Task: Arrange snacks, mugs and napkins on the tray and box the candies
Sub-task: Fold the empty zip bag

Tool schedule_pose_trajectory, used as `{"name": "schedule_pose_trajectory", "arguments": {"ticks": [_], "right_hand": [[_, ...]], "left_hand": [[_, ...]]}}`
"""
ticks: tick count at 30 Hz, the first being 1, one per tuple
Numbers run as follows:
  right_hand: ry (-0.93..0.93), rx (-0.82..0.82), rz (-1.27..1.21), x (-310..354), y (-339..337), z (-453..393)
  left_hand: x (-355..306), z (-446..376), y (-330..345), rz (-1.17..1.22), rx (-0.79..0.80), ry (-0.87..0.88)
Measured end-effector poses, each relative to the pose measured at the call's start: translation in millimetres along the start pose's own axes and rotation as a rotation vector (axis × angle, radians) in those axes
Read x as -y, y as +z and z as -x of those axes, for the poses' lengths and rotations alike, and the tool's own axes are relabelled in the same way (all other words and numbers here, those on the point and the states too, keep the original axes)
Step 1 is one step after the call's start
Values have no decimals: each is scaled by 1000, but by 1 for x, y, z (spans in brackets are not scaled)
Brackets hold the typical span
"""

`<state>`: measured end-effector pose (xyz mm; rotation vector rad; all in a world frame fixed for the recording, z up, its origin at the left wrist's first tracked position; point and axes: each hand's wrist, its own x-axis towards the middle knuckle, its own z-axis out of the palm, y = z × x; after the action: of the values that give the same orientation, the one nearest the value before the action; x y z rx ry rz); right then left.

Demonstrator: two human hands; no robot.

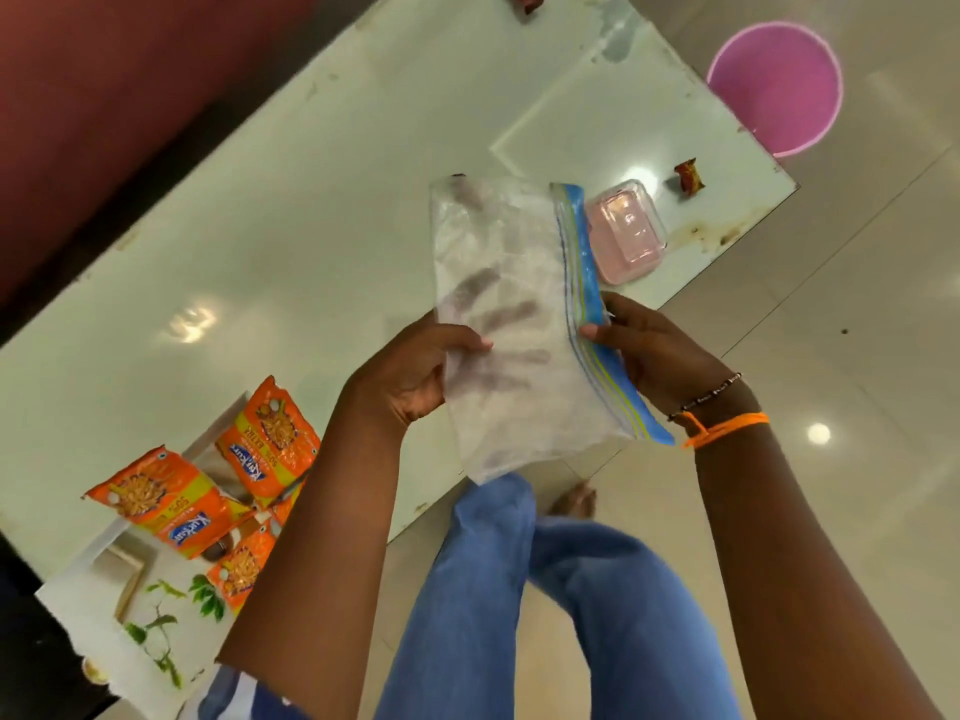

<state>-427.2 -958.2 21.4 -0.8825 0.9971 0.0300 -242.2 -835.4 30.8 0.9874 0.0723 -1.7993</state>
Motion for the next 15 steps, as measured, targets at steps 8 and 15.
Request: {"name": "schedule_pose_trajectory", "arguments": {"ticks": [8,15], "right_hand": [[-306,-203,-66,43,-49,-13],[-397,-474,-198,112,-151,-49]], "left_hand": [[-27,-52,47,-129,-228,12],[-59,-150,114,-403,-197,62]]}}
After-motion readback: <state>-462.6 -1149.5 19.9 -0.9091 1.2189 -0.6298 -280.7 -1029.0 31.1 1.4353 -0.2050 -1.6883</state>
